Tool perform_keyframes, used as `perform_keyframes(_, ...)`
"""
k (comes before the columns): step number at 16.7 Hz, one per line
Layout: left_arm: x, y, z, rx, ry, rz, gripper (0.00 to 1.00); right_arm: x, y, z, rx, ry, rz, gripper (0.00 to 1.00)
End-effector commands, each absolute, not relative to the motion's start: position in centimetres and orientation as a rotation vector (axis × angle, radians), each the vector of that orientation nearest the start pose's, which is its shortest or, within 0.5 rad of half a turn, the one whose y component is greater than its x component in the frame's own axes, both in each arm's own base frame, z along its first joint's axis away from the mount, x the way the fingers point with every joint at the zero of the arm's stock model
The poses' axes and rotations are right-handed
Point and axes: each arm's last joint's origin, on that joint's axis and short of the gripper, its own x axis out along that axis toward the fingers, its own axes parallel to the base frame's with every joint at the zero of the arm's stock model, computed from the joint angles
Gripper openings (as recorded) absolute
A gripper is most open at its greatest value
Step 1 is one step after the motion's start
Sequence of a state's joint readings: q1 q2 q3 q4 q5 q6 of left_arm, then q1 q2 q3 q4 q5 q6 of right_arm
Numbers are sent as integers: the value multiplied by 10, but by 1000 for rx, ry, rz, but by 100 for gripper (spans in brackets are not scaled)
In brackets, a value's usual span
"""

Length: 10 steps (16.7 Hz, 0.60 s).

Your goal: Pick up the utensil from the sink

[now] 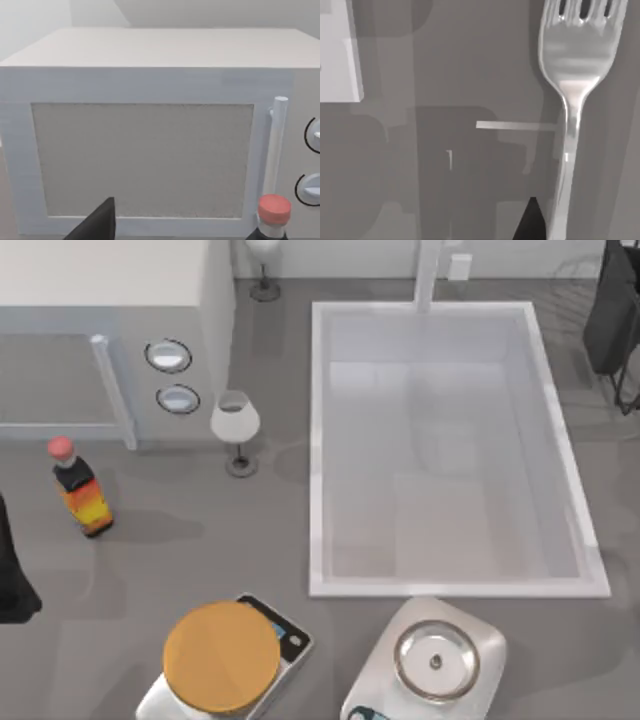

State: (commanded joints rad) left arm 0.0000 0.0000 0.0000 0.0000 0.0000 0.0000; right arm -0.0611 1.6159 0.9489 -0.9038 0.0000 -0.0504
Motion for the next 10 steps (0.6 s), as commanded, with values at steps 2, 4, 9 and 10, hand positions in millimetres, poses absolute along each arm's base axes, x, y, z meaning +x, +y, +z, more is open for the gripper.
perform_keyframes(2,106,-1,160,0,0,0,100,267,-15,160,8,1571,-8,83)
perform_keyframes(4,106,-1,160,0,0,0,100,267,-15,160,8,1571,-8,98)
perform_keyframes(9,106,-1,160,0,0,0,100,267,-15,160,8,1571,-8,100)
perform_keyframes(10,106,-1,160,0,0,0,100,267,-15,160,8,1571,-8,100)
